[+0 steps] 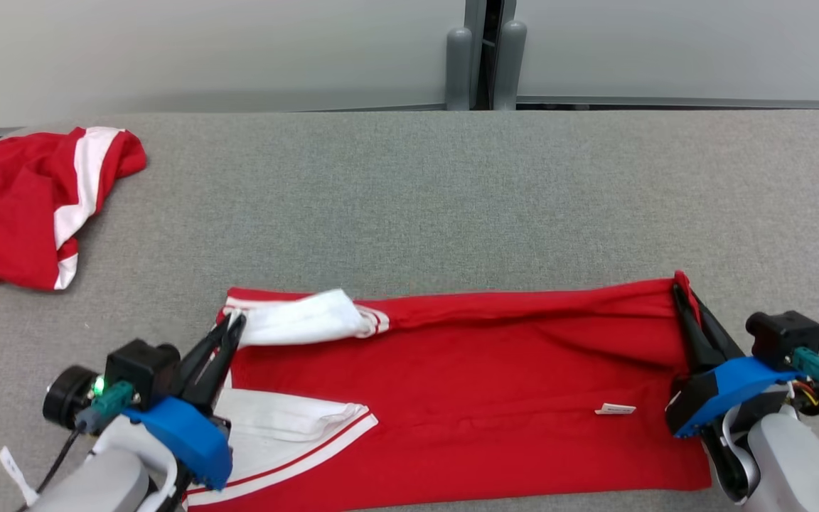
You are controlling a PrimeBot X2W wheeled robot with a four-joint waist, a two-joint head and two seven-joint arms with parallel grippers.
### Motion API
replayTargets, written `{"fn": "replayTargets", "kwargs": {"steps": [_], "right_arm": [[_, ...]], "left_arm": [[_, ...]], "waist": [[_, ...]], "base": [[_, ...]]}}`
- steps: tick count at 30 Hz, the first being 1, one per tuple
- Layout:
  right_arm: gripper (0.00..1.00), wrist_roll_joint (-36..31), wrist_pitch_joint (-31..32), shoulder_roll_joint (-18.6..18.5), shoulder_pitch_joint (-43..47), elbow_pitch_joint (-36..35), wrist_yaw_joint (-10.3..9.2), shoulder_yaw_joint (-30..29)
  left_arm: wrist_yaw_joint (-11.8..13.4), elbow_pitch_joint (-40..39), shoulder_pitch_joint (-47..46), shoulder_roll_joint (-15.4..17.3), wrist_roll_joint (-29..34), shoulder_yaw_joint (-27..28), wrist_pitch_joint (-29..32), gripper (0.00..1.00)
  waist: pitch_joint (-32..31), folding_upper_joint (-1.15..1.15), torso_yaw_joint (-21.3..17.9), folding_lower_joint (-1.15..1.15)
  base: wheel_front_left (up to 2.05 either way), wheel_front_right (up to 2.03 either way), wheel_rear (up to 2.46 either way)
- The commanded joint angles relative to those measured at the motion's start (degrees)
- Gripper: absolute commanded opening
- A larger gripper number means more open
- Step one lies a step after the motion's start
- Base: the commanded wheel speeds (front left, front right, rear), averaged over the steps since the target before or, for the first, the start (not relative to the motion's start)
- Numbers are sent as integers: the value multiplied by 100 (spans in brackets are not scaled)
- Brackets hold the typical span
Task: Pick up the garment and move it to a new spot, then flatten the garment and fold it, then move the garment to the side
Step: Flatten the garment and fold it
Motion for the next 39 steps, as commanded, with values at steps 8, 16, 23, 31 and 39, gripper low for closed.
{"fn": "replayTargets", "kwargs": {"steps": [8, 16, 23, 31, 39], "right_arm": [[0, -81, -12, 115, 446, -260, -3, -190], [100, -100, -13, 268, 825, -608, -2, -483], [100, -172, -13, 349, 1115, -1066, -2, -741], [100, -254, -12, 422, 1118, -1323, -2, -826], [100, -273, -11, 578, 877, -786, -2, -755]], "left_arm": [[284, -411, 601, 175, -210, 37, 1, 0], [488, -614, 969, 194, -338, 49, 5, 100], [624, -577, 1100, 86, -219, 291, -24, 100], [895, -1102, 1427, -389, 786, 1571, -25, 100], [666, -1463, 1991, -1202, 1837, 2983, -26, 100]], "waist": [[-143, 0, 10, 1], [-256, 0, -4, 1], [-313, 0, -58, 1], [-280, 0, -88, 1], [-199, 0, -76, 1]], "base": [[0, 0, 0], [0, 0, 0], [0, 0, 0], [0, 0, 0], [0, 0, 0]]}}
